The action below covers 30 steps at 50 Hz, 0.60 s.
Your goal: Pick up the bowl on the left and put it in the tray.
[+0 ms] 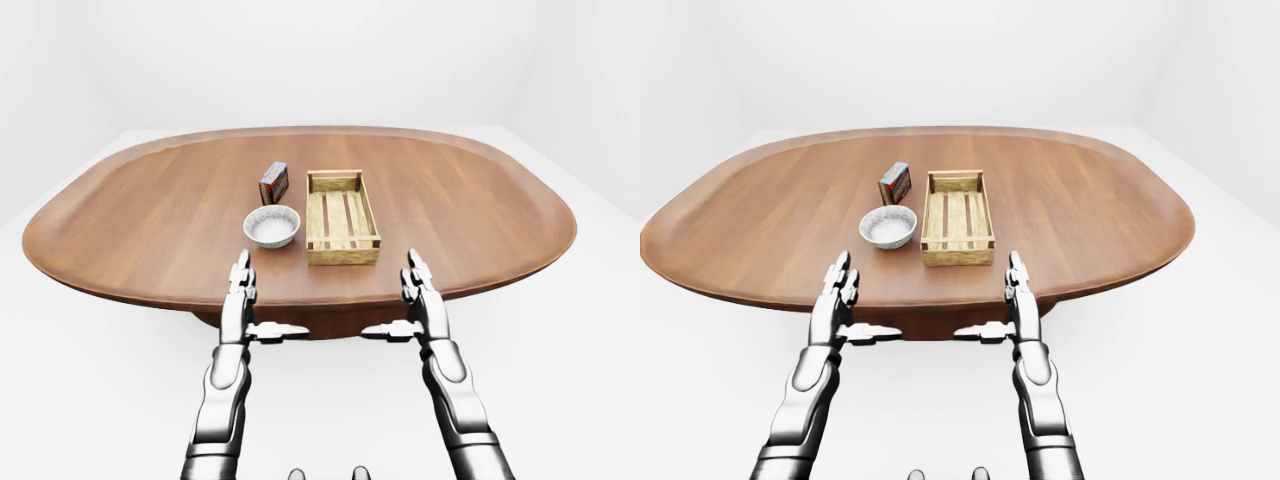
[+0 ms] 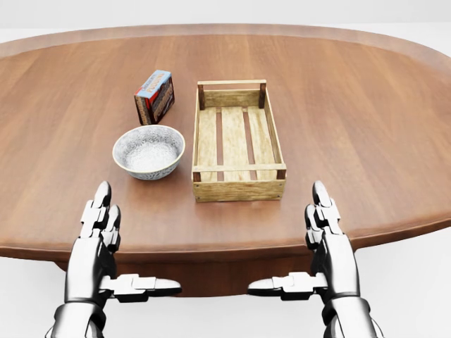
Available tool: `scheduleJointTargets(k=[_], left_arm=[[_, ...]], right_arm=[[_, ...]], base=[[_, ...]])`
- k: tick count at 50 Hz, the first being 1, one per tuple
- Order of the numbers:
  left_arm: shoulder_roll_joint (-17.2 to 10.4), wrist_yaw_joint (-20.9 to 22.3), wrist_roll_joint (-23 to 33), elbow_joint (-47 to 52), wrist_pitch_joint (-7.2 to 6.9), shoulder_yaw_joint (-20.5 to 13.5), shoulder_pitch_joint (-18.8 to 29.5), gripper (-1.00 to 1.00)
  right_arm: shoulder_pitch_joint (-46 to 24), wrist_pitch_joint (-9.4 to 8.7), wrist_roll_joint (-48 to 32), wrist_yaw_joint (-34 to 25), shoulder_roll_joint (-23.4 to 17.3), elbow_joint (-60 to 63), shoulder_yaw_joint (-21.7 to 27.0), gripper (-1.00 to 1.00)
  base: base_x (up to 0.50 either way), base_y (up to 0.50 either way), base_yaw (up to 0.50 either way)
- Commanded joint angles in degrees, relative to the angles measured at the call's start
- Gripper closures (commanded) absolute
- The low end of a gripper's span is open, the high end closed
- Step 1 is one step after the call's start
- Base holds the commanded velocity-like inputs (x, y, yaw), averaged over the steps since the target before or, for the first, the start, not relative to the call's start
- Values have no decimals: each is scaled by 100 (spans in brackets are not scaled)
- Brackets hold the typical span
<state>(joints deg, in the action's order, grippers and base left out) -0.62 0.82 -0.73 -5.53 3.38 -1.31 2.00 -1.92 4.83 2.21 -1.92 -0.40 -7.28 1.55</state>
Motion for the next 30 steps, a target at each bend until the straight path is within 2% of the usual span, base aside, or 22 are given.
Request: scheduleJointTargets(k=[1,3,5,7,9,11,15,16,18,24,30], left_arm=[[-138,176,-312,-580,162,-246,242,-100],[-139,189,-354,-480,162,-256,210,-100],[-170,238,-510,82,128,-324,65,-100],[-202,261,-699,610,-143,-450,-54,-100],[-222,263,-815,953,-355,-550,-121,-100],[-236,266,-982,1294,-549,-664,-183,-100],[-267,273,-1384,1731,-837,-937,-195,-100],[-289,364,-1554,1775,-838,-997,-184,-100],[-342,277,-1494,1686,-797,-1086,-129,-100],[-446,227,-1732,1823,-838,-1314,-104,-100],[-527,219,-1923,1892,-838,-1496,-67,-100]], right_arm=[[-248,17,328,-232,-94,-1097,137,-100],[-224,17,280,-202,-101,-1022,126,-100],[-155,17,277,-193,-115,-714,123,-100],[-58,17,159,-150,-156,-289,114,-100],[26,17,102,-128,-164,51,138,-100],[125,-162,97,-160,-157,357,150,-100],[302,-418,22,-197,-141,824,148,-100],[344,-474,0,-195,-136,941,151,-100],[404,-597,-59,-200,-135,1148,150,-100],[461,-983,-116,-224,-140,1760,209,-100],[487,-983,-227,-250,-151,2169,226,-100]], base=[[0,0,0],[0,0,0],[0,0,0],[0,0,0],[0,0,0],[0,0,0],[0,0,0],[0,0,0],[0,0,0],[0,0,0],[0,0,0]])
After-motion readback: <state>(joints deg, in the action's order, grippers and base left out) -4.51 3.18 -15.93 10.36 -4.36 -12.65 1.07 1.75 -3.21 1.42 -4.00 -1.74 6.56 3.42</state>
